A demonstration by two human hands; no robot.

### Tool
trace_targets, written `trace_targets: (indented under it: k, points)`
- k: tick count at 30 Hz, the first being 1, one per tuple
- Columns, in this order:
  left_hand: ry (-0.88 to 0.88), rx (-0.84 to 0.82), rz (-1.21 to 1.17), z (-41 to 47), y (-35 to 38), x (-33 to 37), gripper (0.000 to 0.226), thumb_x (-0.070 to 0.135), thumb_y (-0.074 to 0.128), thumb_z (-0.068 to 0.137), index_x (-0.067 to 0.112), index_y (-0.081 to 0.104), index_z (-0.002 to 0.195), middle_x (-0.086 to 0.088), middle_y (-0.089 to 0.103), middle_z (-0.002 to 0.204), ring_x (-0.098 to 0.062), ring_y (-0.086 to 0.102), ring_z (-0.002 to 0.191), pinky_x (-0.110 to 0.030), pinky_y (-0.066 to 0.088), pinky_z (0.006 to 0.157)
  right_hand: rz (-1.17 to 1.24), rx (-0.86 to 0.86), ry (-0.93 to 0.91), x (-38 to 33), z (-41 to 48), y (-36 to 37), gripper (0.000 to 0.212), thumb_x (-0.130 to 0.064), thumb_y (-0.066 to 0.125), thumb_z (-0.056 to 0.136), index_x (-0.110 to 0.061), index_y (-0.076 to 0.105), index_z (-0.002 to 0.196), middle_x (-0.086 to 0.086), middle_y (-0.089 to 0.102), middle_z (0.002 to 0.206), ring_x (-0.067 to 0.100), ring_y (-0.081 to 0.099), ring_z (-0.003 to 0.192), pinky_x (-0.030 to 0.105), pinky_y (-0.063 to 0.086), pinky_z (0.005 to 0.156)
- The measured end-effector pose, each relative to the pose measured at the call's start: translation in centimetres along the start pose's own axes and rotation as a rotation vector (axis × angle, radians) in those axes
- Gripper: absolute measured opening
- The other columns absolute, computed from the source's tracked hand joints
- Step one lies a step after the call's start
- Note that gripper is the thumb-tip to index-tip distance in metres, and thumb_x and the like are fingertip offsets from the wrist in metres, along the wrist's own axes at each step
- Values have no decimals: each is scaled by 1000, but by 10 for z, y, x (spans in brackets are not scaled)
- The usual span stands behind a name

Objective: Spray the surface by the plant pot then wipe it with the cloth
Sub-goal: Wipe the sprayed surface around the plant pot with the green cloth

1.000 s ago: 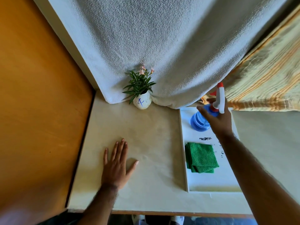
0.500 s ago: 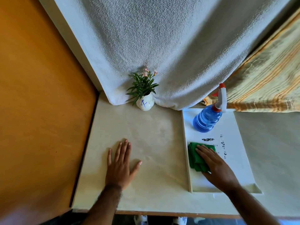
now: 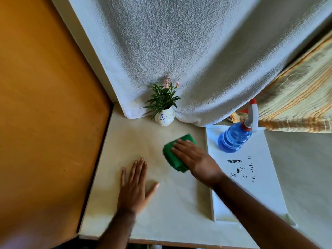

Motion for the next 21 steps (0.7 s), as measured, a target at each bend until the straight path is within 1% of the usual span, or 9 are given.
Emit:
trace_targets:
  k: [2, 3, 5, 7, 8, 11, 15, 19, 21]
  points:
    - [1, 13, 2, 0, 1, 1, 92, 76, 32, 97, 14, 26, 165, -6, 28, 174, -26, 30, 159, -65, 30, 125, -57, -29, -140, -2, 35, 16, 35, 4, 52, 98, 5, 66, 130, 23, 64, 137, 42, 57, 131, 56, 44, 111]
    - [2, 20, 2, 0, 2, 0, 92, 76, 31, 97, 14, 25, 165, -6, 27, 174, -26, 29, 160, -65, 30, 126, -85, -39, -185, -1, 50, 22, 34, 1, 51, 99, 5, 67, 129, 23, 65, 136, 43, 57, 130, 56, 46, 109]
    - [2, 27, 6, 0, 3, -1, 93, 77, 31, 97, 16, 22, 166, -5, 25, 175, -25, 27, 161, -65, 30, 126, -143, -44, -235, 4, 73, 30, 31, 4, 60, 96, 5, 69, 126, 23, 66, 134, 43, 57, 130, 56, 48, 107]
    - [0, 37, 8, 0, 4, -2, 94, 77, 32, 97, 16, 20, 167, -4, 25, 176, -25, 26, 161, -64, 31, 125, -179, -37, -261, 12, 89, 35, 34, 7, 73, 90, 4, 71, 124, 23, 67, 133, 43, 57, 130, 56, 49, 106]
    - [0, 44, 8, 0, 4, -1, 94, 77, 33, 97, 16, 21, 166, -4, 25, 176, -25, 27, 161, -64, 32, 125, -194, -42, -271, 16, 94, 37, 36, 7, 76, 88, 4, 71, 124, 23, 67, 134, 42, 57, 131, 55, 49, 106]
    - [3, 68, 5, 1, 4, 0, 94, 76, 36, 96, 15, 22, 166, -4, 26, 176, -25, 27, 161, -65, 32, 125, -220, -81, -311, 27, 108, 42, 38, 5, 78, 86, 3, 71, 124, 23, 67, 133, 41, 58, 130, 55, 50, 105]
    - [3, 69, 15, 1, 4, -1, 95, 76, 40, 96, 15, 22, 166, -4, 24, 176, -24, 25, 162, -64, 30, 126, -174, -121, -350, 38, 124, 45, 37, 7, 80, 81, 7, 73, 118, 25, 71, 124, 44, 65, 120, 58, 51, 103]
    - [-2, 45, 33, 1, 5, -1, 95, 78, 33, 97, 15, 20, 167, -4, 21, 177, -24, 21, 163, -63, 26, 128, -70, -155, -365, 45, 132, 52, 35, 15, 74, 84, 11, 71, 118, 29, 70, 124, 46, 64, 121, 61, 48, 104]
    - [-3, 41, 35, 1, 6, -1, 95, 78, 33, 97, 15, 20, 167, -3, 20, 178, -24, 20, 163, -63, 24, 128, -31, -164, -335, 47, 131, 58, 30, 14, 61, 91, 11, 70, 120, 28, 69, 126, 46, 62, 123, 60, 47, 106]
Point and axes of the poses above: each hand's wrist, its own z-axis towards the middle knuckle, its own y-axis out of the palm, x = y × z, the point moved 5 cm from there along z, towards the middle knuckle
